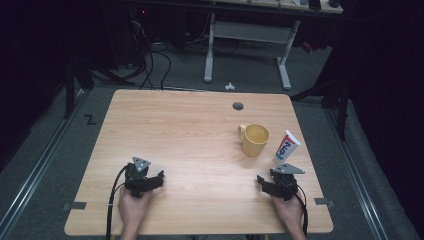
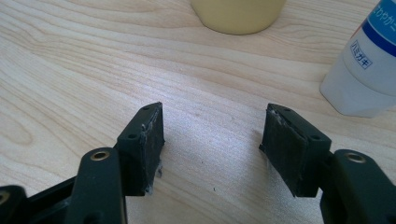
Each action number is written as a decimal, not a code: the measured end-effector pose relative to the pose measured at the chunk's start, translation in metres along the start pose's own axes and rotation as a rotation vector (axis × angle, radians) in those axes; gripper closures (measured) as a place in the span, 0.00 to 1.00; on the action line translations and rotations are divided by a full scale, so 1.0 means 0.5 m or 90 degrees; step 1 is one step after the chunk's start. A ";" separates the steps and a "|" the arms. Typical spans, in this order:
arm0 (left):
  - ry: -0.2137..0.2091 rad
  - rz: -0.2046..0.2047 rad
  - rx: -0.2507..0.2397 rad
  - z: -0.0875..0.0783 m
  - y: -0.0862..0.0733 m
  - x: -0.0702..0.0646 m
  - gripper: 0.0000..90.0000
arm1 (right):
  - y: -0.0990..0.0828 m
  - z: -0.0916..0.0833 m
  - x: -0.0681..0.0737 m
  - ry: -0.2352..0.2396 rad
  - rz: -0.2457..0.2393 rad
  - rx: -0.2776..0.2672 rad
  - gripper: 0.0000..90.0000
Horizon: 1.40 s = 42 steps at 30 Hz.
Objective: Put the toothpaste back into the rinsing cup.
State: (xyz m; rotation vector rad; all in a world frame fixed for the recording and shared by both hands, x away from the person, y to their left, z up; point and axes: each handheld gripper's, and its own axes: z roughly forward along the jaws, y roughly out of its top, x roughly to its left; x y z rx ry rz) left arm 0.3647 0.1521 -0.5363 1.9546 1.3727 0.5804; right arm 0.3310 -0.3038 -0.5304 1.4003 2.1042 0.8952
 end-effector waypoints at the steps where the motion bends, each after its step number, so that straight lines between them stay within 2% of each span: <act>1: 0.000 0.000 0.000 0.000 0.000 0.000 0.24 | 0.000 0.000 0.000 0.000 0.000 0.000 0.43; 29: -0.001 -0.001 0.000 0.000 0.000 0.000 0.24 | 0.000 0.000 0.001 -0.004 0.005 0.001 0.41; 37: 0.000 -0.002 0.000 0.000 0.000 0.000 0.24 | -0.002 -0.002 0.005 -0.018 0.020 0.002 0.41; 42: 0.001 -0.002 0.000 0.000 0.000 0.000 0.24 | -0.006 -0.008 0.002 -0.017 0.043 -0.007 0.44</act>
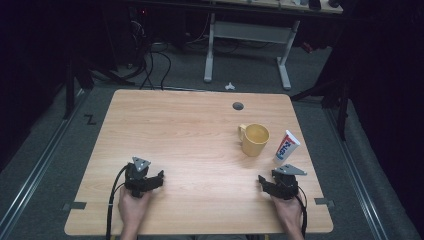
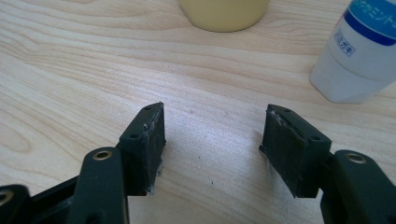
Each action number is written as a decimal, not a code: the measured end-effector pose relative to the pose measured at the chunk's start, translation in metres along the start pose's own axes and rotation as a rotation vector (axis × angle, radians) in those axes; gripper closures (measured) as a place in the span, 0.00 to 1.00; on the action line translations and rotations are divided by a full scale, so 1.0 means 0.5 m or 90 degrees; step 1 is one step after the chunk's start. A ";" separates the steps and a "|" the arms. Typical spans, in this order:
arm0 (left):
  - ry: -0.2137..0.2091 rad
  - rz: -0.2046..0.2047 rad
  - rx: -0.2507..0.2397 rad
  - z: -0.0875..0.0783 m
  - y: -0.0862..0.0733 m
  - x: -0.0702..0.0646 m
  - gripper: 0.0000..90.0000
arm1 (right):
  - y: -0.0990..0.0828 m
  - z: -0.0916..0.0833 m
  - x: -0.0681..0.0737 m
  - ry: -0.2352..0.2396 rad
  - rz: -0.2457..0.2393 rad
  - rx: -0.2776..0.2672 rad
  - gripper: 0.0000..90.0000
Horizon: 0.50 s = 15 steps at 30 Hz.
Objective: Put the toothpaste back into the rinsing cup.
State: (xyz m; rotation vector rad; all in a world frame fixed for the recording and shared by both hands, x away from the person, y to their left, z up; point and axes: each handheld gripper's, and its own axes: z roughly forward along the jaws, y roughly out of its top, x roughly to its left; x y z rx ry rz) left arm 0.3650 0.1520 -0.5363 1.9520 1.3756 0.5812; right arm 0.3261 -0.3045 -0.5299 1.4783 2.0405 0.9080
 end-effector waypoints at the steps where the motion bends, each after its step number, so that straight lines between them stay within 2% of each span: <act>1: 0.000 0.000 0.000 0.000 0.000 0.000 0.24 | -0.002 -0.003 -0.001 0.002 0.005 -0.005 0.45; 8: 0.000 0.001 0.001 0.000 0.000 0.000 0.24 | -0.014 -0.020 -0.007 0.002 0.023 -0.024 0.46; 15: 0.000 0.001 0.000 0.000 0.000 0.000 0.24 | -0.018 -0.035 -0.012 -0.002 0.024 -0.037 0.46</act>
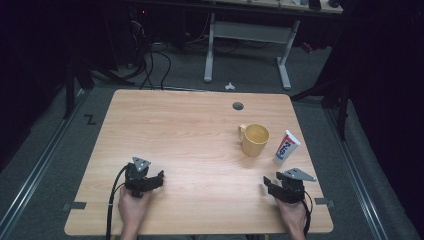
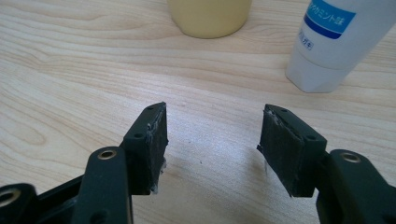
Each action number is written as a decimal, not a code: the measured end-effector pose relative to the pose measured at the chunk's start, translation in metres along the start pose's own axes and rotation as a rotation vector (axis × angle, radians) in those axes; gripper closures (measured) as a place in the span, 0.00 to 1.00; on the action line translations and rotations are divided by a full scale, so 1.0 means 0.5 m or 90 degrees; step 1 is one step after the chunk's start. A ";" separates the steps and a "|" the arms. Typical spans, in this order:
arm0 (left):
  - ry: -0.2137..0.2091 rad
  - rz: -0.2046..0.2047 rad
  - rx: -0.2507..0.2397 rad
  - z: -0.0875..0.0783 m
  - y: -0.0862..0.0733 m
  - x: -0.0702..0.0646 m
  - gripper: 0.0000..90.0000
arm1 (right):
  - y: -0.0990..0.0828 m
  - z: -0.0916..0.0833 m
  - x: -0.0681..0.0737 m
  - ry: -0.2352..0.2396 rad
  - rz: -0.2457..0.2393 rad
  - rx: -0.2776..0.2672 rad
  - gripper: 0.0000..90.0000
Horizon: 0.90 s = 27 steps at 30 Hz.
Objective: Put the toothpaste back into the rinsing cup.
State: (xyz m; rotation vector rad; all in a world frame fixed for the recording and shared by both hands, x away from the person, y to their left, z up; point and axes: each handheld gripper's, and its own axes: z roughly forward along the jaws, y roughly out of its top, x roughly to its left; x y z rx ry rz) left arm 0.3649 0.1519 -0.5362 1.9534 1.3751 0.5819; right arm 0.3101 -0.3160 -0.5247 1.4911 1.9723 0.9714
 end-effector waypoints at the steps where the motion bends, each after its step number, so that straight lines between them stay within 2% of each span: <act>1: 0.000 0.000 0.000 0.000 0.000 0.000 0.24 | 0.000 -0.002 -0.001 0.000 0.003 0.000 0.46; 19: 0.001 0.001 0.000 0.000 0.000 0.000 0.24 | -0.002 -0.022 -0.027 -0.025 0.031 -0.023 0.49; 27: 0.001 0.001 0.000 0.000 0.000 0.000 0.24 | 0.011 -0.022 -0.036 -0.039 0.027 -0.024 0.49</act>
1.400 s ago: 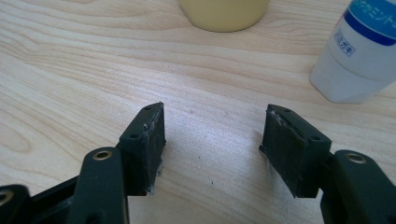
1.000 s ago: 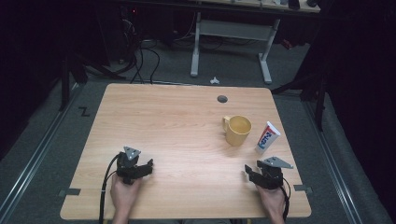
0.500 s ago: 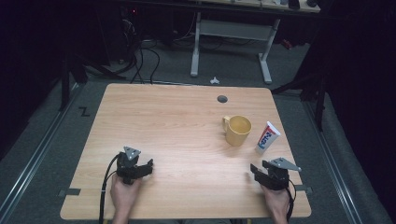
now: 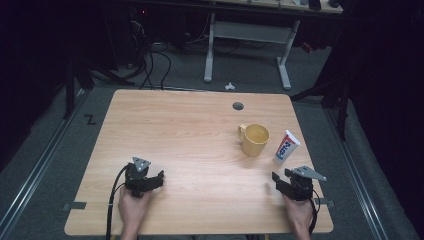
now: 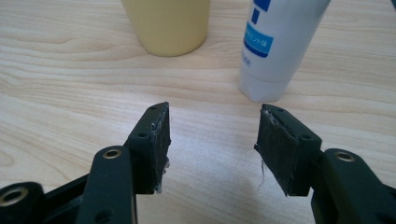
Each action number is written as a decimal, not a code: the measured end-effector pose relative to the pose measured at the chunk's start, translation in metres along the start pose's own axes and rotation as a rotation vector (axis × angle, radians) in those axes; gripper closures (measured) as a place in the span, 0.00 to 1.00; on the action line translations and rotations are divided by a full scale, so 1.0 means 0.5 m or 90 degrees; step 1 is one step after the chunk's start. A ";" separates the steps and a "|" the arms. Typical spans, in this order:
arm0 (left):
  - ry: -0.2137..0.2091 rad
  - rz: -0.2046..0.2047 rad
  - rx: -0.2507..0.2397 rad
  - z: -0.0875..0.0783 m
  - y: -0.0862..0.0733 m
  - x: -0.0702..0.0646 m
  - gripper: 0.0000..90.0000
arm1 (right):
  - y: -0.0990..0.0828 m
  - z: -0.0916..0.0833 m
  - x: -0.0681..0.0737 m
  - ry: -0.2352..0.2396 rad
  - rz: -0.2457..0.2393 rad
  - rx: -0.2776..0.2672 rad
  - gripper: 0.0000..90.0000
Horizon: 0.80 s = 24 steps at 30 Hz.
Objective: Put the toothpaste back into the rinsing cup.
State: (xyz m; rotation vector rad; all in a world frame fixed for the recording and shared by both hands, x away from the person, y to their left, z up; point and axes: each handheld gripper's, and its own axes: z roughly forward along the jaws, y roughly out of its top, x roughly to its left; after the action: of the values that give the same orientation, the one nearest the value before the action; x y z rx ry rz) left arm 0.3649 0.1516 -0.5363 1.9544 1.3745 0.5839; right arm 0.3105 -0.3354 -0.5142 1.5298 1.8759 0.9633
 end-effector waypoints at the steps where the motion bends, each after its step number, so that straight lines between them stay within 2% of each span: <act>1: 0.000 0.000 0.000 0.000 0.000 0.000 0.24 | 0.002 0.000 -0.002 -0.001 0.000 -0.002 0.49; 11: 0.000 0.000 0.000 0.000 0.000 0.000 0.24 | 0.020 -0.002 -0.025 -0.016 0.016 -0.009 0.49; 24: 0.000 0.000 0.000 0.000 0.000 0.000 0.24 | 0.040 0.018 -0.052 -0.022 0.033 -0.009 0.48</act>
State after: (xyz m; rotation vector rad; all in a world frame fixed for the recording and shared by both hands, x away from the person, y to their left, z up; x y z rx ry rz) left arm 0.3649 0.1516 -0.5363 1.9546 1.3743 0.5840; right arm 0.3352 -0.3568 -0.5046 1.5838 1.8100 0.9654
